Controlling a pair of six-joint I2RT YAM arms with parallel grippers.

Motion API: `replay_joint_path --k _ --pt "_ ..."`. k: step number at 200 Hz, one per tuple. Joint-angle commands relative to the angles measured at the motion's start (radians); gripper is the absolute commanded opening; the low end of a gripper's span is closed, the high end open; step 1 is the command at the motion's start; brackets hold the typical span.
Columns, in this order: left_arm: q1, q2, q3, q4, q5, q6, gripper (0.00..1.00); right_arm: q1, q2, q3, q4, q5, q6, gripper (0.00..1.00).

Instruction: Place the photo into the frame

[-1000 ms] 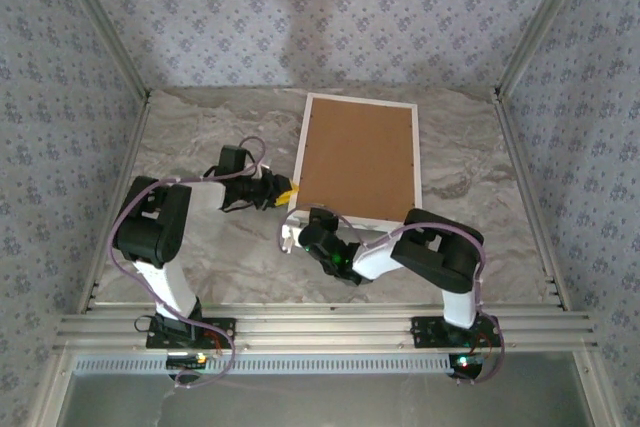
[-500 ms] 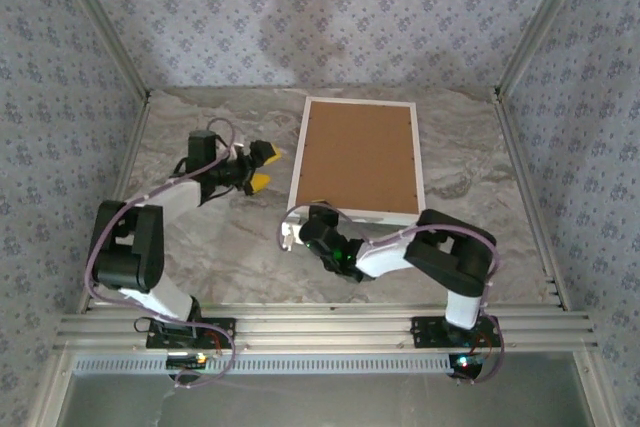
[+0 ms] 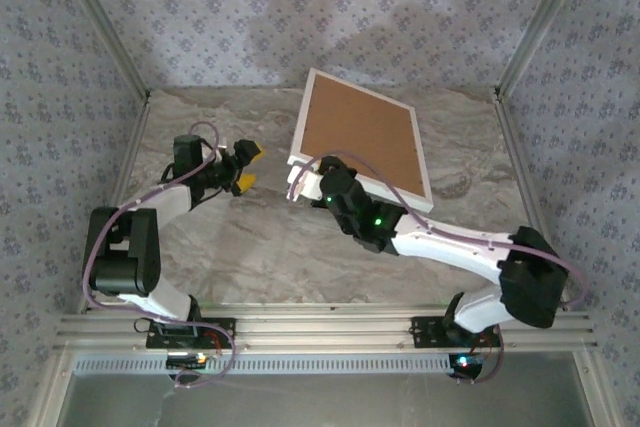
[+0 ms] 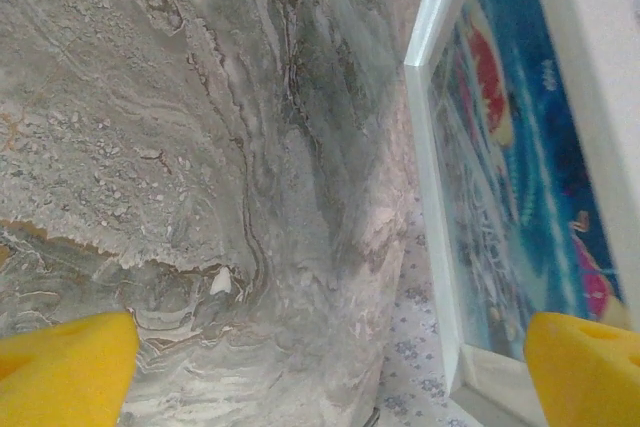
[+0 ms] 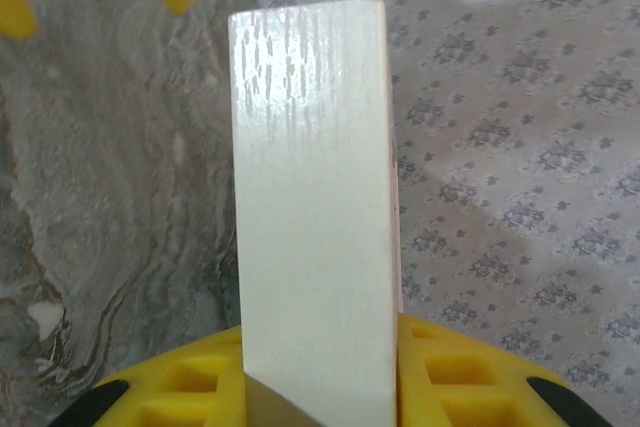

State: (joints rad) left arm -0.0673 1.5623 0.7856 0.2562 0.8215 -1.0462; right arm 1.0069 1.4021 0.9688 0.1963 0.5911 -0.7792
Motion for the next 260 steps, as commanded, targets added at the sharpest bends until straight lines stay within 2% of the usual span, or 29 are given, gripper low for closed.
replay_joint_path --k 1,45,110,144,195,260 --pt "0.004 0.014 -0.007 0.039 0.002 -0.011 0.99 -0.024 -0.096 0.101 -0.059 -0.118 0.146 0.00" --pt "0.007 0.026 -0.003 0.049 -0.004 -0.024 0.99 -0.151 -0.197 0.181 -0.192 -0.376 0.357 0.00" --pt "0.009 0.037 0.001 0.054 -0.009 -0.038 0.98 -0.412 -0.350 0.142 -0.177 -0.628 0.663 0.00" --pt "0.009 0.046 0.007 0.064 -0.010 -0.050 0.99 -0.556 -0.435 0.090 -0.147 -0.691 0.802 0.00" --pt "0.007 0.072 0.009 0.100 -0.009 -0.072 0.99 -0.748 -0.546 -0.051 -0.126 -0.701 1.028 0.00" --pt "0.004 0.097 0.021 0.109 0.002 -0.074 0.98 -0.979 -0.586 -0.248 -0.070 -0.793 1.288 0.00"
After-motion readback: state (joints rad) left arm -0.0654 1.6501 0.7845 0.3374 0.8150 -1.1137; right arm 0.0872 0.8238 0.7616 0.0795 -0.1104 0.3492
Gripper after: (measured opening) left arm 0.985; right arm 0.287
